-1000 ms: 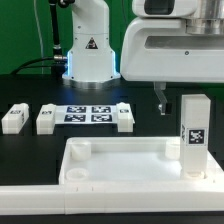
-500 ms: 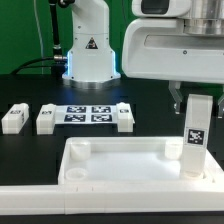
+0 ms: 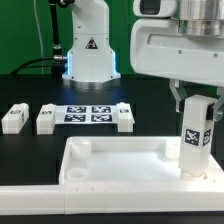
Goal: Assemble desk
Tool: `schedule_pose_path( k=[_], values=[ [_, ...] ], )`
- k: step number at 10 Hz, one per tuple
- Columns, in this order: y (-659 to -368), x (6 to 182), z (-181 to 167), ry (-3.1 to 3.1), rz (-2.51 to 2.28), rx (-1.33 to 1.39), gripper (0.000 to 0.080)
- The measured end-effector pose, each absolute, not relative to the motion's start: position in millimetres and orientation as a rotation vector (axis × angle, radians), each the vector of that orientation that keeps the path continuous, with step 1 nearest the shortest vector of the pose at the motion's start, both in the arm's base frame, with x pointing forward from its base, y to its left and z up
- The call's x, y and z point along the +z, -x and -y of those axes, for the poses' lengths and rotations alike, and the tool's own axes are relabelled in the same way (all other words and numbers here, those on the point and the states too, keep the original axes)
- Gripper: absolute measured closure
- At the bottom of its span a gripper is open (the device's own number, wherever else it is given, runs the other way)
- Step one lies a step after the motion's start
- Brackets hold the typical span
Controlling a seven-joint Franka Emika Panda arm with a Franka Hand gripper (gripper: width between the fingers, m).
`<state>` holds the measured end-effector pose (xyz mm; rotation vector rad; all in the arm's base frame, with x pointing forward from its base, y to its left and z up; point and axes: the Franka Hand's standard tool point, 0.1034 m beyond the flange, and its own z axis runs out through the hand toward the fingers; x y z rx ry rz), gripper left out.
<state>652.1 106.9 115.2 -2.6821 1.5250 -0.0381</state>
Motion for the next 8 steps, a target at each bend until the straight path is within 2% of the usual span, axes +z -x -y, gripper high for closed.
schedule_pose_path(
  k=[2, 6, 7, 8],
  values=[
    [-645.4, 114.3, -108.6, 2.346, -1.907, -0.094, 0.0508],
    [-645.2, 114.1, -107.6, 2.114, -2.122, -0.043, 0.0508],
    [-645.0, 113.6, -107.5, 2.136, -2.1, -0.045, 0.0422],
    [-645.0, 113.4, -107.4, 2.192, -2.043, -0.05, 0.0285]
  ],
)
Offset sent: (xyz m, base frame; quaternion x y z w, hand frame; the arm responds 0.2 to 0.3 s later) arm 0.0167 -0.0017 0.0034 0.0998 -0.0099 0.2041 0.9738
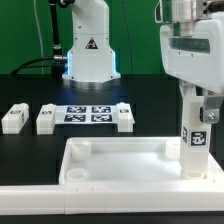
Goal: Assemble desk
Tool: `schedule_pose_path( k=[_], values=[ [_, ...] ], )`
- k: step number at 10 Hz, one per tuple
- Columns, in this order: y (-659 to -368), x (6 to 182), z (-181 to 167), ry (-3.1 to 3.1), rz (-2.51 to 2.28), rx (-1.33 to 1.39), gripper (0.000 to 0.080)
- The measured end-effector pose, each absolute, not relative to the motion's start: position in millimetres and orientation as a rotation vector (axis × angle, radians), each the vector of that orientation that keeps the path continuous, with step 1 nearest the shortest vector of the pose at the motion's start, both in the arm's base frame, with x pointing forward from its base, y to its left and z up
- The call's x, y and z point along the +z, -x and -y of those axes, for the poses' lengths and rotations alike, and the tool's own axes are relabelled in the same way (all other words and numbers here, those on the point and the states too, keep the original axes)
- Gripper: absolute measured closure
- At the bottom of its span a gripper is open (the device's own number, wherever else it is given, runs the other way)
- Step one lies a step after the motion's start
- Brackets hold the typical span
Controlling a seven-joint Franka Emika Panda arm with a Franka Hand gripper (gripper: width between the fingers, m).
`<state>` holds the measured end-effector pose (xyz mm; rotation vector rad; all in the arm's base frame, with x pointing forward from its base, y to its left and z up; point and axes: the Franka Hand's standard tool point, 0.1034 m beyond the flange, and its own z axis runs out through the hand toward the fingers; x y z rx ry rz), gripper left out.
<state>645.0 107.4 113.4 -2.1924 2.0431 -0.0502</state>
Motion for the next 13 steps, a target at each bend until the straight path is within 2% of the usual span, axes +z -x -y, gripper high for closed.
schedule_pose_path(
  k=[1, 2, 3, 6, 10, 11, 12, 13],
  values=[
    [-644.2, 113.2, -105.0, 2.353, -1.869, -0.057, 0.0285],
    [-645.3, 114.2, -102.1, 2.5, -1.676, -0.071, 0.0172],
    [-644.5, 113.7, -104.2, 2.656, -1.432, -0.089, 0.0156],
    [-644.8, 113.7, -103.3, 2.788, -1.168, -0.109, 0.0151],
    [-651.4, 112.1, -104.6, 3.078, -0.441, -0.166, 0.0151],
    [-651.2, 112.0, -105.3, 3.068, -0.474, -0.164, 0.0151],
    [-651.3, 112.0, -104.9, 3.069, -0.475, -0.164, 0.0295],
    [-651.2, 111.9, -105.6, 3.05, -0.55, -0.161, 0.0295]
  ],
)
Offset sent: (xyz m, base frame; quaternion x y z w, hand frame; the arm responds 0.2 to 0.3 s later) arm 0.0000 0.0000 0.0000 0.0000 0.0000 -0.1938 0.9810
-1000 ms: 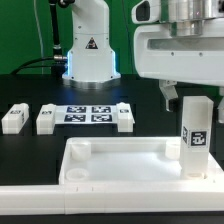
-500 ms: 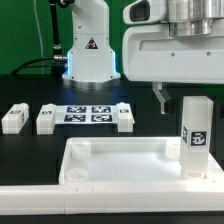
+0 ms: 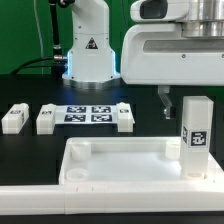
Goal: Assemble desk
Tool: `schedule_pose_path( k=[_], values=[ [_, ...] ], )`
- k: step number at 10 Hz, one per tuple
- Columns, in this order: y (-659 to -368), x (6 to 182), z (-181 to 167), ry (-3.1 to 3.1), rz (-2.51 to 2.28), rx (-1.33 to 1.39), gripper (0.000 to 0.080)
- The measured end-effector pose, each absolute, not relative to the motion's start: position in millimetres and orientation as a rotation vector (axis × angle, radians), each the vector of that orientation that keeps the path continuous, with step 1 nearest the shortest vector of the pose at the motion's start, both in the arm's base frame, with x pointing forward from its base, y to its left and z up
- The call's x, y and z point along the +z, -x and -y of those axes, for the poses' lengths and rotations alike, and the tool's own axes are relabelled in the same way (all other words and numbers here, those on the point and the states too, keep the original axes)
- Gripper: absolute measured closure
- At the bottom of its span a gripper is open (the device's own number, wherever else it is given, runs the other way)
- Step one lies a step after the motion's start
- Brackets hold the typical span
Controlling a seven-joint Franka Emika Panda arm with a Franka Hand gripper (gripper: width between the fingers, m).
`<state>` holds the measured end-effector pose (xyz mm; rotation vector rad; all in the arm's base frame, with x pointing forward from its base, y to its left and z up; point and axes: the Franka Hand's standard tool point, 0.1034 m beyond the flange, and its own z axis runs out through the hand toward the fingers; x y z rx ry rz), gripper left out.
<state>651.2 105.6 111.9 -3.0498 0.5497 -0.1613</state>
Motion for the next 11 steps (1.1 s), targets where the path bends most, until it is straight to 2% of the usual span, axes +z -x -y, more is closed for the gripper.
schedule_pose_path(
  k=[1, 2, 6, 8, 11],
  values=[
    [-651, 111.8, -106, 3.014, -0.686, -0.156, 0.0459],
    [-651, 111.6, -105, 2.992, -0.77, -0.153, 0.0509],
    [-649, 110.8, -103, 2.782, -1.304, -0.119, 0.0509],
    [-648, 108.7, -96, 2.415, -1.812, -0.077, 0.0509],
    [-646, 108.4, -96, 2.09, -2.146, -0.039, 0.0508]
  ],
)
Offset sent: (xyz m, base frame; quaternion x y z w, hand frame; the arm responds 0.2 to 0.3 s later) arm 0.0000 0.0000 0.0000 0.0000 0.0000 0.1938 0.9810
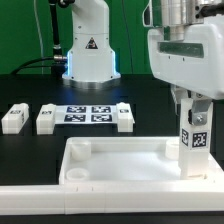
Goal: Assemble desk
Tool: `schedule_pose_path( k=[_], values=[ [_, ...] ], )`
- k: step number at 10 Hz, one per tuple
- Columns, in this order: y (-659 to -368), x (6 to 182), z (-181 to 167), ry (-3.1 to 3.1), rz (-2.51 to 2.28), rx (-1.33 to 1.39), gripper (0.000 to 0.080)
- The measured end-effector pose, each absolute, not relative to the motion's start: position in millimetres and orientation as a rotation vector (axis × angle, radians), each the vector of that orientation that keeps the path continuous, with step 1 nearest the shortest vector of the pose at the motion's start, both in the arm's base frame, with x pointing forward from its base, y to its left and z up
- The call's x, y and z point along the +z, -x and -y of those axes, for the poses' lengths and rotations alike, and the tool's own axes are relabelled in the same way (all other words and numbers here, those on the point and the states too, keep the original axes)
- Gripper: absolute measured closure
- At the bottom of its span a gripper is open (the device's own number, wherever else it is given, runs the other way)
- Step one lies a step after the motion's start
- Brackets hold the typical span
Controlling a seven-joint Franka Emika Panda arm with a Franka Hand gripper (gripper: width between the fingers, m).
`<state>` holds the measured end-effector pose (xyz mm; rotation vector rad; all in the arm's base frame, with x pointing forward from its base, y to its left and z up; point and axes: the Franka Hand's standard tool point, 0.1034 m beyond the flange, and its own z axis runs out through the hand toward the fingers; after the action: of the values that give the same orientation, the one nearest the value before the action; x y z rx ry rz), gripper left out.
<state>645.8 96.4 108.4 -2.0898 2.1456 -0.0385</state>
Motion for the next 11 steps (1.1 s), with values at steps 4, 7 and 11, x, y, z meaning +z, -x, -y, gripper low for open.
schedule_pose_path(
  k=[4, 7, 11],
  values=[
    [-644.7, 106.1, -98.2, 2.346, -1.886, -0.05, 0.0196],
    [-643.4, 103.0, -100.7, 2.595, -1.537, -0.075, 0.0155],
    [-646.8, 111.7, -99.0, 2.924, -0.899, -0.095, 0.015]
  ],
)
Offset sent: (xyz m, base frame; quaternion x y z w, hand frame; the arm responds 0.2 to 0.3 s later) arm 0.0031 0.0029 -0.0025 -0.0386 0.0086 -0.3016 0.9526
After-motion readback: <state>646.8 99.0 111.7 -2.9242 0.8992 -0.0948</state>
